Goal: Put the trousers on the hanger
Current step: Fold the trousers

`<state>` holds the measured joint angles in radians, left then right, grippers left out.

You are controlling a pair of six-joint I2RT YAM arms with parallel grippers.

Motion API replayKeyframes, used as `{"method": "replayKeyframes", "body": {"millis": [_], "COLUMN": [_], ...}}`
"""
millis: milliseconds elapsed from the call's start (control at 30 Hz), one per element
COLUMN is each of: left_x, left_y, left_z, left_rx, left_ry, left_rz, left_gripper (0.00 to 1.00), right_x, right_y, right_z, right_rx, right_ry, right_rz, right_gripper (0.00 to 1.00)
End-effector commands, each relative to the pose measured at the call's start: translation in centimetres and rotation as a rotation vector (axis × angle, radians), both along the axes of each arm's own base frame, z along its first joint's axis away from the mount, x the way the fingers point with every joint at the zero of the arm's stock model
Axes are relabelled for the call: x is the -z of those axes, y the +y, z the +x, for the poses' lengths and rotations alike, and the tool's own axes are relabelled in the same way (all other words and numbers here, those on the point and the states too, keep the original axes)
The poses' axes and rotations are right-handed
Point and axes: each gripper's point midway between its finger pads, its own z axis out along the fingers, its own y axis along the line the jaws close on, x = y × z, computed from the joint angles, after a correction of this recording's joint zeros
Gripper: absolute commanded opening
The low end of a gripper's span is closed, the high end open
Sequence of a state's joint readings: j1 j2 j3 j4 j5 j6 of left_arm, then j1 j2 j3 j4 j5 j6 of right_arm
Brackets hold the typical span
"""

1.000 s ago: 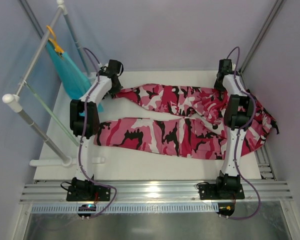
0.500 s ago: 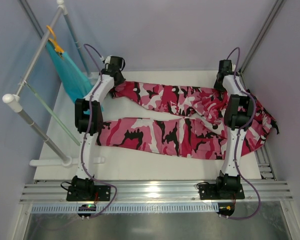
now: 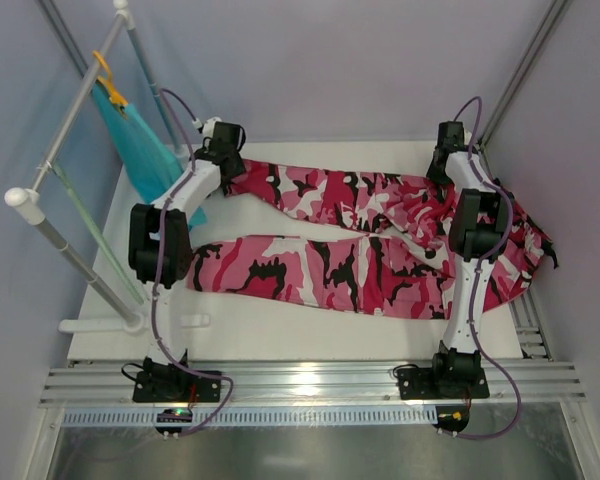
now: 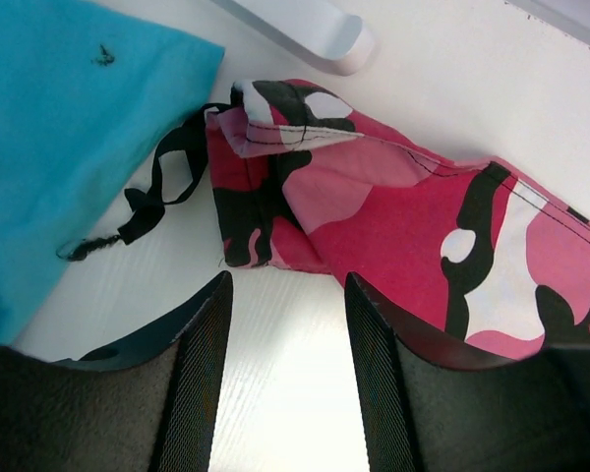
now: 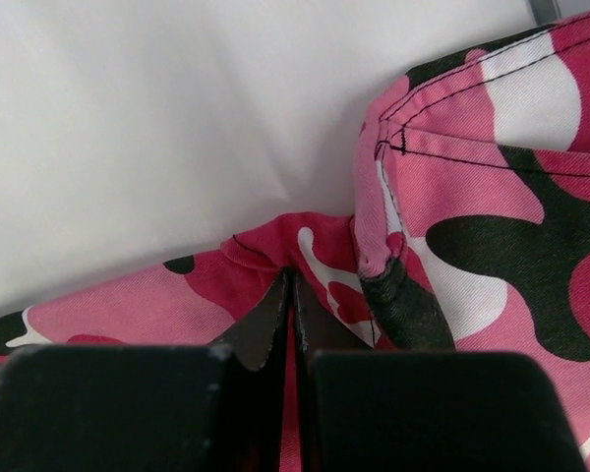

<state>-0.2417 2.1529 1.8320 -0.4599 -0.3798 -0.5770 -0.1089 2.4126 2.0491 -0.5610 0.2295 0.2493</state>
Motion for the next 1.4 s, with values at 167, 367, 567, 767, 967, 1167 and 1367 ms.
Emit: {"method": "replayKeyframes", "body": {"millis": [167,367,567,767,967,1167,1367], "left_x": [0.3,1.9,4.1,6.0,7.3,7.8,6.2], "left_y": [0.3,1.0,2.1,2.9,3.3,3.3,5.0], "left_z": [0.9,1.9,1.3,1.0,0.9,0.6,-0.5], "left_rx": [-0.089,-0.175,-0.234,-0.254,-0.262,-0.254,-0.297], "left_ry": [-0.048,-0.019,0.027,0.044,0.071,0.092,0.119], "left_rz": [-0.013,-0.021,-0.001,-0.027,-0.068,-0.065,-0.029], "left_gripper": [0.56,0.56,0.53,0.51,0.48,0.23,0.0], "right_x": [-4.1,-3.8,-3.1,-2.9,-2.9,-2.5,-2.3], "right_y": [0.4,0.2,0.1,-0.2,-0.1,-0.1,-0.4], "right_z": [0.6,0.8,0.8,0.8,0.9,0.7,0.5], "right_rx": [0.007,0.008,0.008,0.011,0.014,0.014,0.023], "right_ry": [-0.098,-0.095,-0.085,-0.086,-0.089,-0.081,-0.069], "right_rz": [0.041,0.035,0.034,0.035,0.039,0.042,0.034], "right_gripper": [0.04,0.04,0.04,0.04,0.04,0.04,0.04]}}
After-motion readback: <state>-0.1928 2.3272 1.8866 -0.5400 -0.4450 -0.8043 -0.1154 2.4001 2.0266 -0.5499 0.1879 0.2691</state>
